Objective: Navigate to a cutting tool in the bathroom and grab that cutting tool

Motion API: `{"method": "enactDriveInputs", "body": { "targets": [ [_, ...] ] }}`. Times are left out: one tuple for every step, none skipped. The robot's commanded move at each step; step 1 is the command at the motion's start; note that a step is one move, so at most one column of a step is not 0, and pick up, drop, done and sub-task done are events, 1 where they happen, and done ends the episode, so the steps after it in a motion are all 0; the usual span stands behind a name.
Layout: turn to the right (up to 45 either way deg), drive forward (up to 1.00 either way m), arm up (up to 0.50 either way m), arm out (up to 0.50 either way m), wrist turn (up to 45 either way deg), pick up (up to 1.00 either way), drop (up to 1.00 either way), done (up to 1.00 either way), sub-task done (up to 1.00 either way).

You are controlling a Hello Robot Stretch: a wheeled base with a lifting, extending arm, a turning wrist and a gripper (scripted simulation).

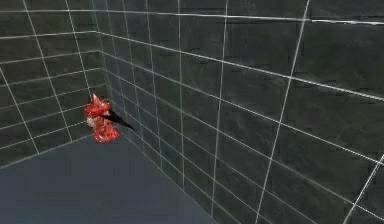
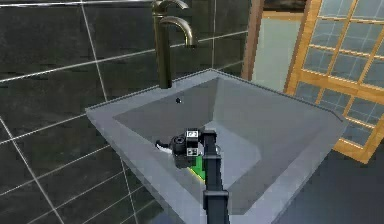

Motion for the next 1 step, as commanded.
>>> {"method": "enactDriveInputs", "body": {
  "targets": [
    [0.0,0.00,0.10,0.00,0.0,0.00,0.00,0.00,0.00]
  ]
}}
